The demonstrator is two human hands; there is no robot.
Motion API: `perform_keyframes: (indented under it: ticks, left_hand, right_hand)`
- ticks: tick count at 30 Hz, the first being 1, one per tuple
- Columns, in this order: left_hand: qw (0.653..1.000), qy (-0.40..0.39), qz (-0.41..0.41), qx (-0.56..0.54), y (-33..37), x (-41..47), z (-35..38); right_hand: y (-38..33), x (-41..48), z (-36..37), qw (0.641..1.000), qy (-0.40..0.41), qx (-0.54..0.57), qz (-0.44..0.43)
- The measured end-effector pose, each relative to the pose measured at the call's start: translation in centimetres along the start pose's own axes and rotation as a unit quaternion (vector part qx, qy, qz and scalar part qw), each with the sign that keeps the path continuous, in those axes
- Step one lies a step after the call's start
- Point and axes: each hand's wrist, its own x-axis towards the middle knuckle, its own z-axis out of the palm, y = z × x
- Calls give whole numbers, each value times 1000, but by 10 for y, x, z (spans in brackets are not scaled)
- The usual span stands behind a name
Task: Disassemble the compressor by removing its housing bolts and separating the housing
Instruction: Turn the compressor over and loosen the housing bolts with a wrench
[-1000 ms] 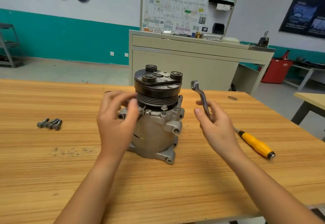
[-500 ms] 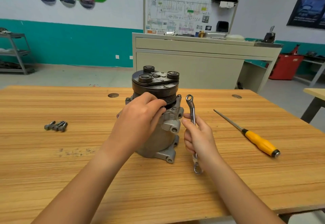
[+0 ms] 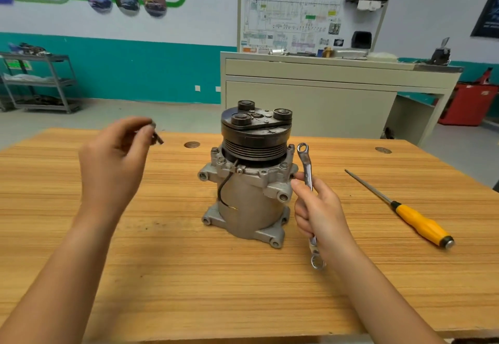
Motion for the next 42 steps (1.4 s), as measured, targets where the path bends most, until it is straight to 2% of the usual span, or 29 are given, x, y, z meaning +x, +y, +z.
perform_keyframes:
  ticks: [3,6,9,11,18,20,22,24,28,31,34,35,39,42]
  left_hand:
    - [978,-17,-194,71,-70,-23,-32]
    - [945,-76,-255,189,-125,-43,-69]
    - [912,-177,-265,257,-152,-54,-82]
    - [908,-207,-260,256,-157,-53,-77]
    - [909,-171,-262,276,-166,-38,-51]
    - [934,-140,-226,239,-153,-37,-41]
    - [970,-107,-163,143,-123,-33,-25]
    - [985,-114,-125,25,-82,-26,-1]
    - [960,-197,-166,-111,-16,-17,60]
    - [943,-239,-189,-138,1,-21,87]
    - [944,-194,-212,-161,2,-27,92]
    - [945,-183,-218,-161,2,-28,93]
    - [944,-147,-244,-164,11,-31,94]
    - [947,-124,-261,-137,23,-41,95]
  right_hand:
    - [4,-2,5,1000,-7,-17,-11]
    - [5,-2,7,999,4,-28,-24]
    - [4,-1,7,999,12,-30,-28]
    - [4,-3,6,999,19,-35,-30]
    - [3,-13,2,992,53,-105,-44]
    - [-2,-14,-5,983,50,-162,-68]
    - [-9,-15,-13,944,47,-297,-136]
    - [-17,-18,-20,891,47,-409,-193]
    - [-33,-25,-22,800,50,-553,-228]
    - [-42,-24,-25,740,47,-638,-206]
    - [-51,-25,-23,724,27,-659,-202]
    - [-53,-25,-21,708,28,-675,-204]
    - [-64,-27,-13,587,47,-781,-207]
    - [-74,-23,-2,510,29,-839,-186]
